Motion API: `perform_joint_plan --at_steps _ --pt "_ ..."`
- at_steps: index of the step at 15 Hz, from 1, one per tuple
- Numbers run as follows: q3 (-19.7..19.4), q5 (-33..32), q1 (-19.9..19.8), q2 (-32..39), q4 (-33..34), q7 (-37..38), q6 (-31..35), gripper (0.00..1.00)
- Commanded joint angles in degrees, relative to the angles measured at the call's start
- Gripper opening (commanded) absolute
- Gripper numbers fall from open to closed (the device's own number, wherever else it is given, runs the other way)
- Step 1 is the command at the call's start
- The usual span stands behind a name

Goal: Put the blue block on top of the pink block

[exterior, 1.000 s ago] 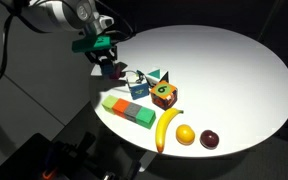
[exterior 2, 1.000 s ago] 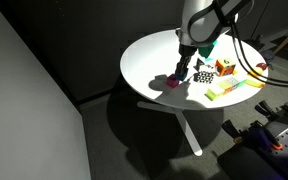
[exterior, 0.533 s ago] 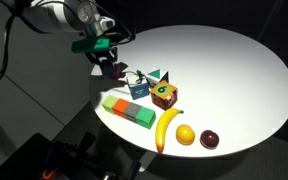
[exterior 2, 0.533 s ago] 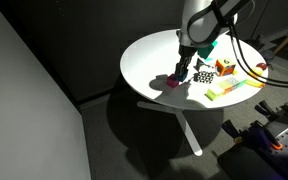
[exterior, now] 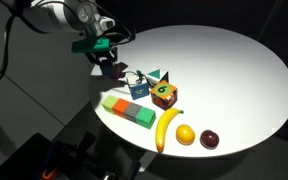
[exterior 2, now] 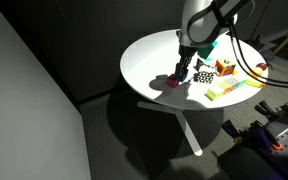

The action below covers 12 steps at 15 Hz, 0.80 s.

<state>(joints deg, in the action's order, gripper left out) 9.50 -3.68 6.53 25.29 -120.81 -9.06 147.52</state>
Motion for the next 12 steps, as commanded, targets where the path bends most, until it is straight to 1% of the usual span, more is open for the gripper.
perform_joint_plan --at_steps 1,2,6,12 --pt "-0.19 0.19 0.20 -0.03 0.10 -0.13 -0.16 0.53" --pt "-0.19 0.19 0.20 -0.03 0.10 -0.13 -0.16 0.28" --pt "-0.08 0.07 0.44 -0.39 0.40 -0.04 0.05 0.28" --pt "0.02 0.41 0.72 -0.12 2.50 0.68 -1.55 0.28"
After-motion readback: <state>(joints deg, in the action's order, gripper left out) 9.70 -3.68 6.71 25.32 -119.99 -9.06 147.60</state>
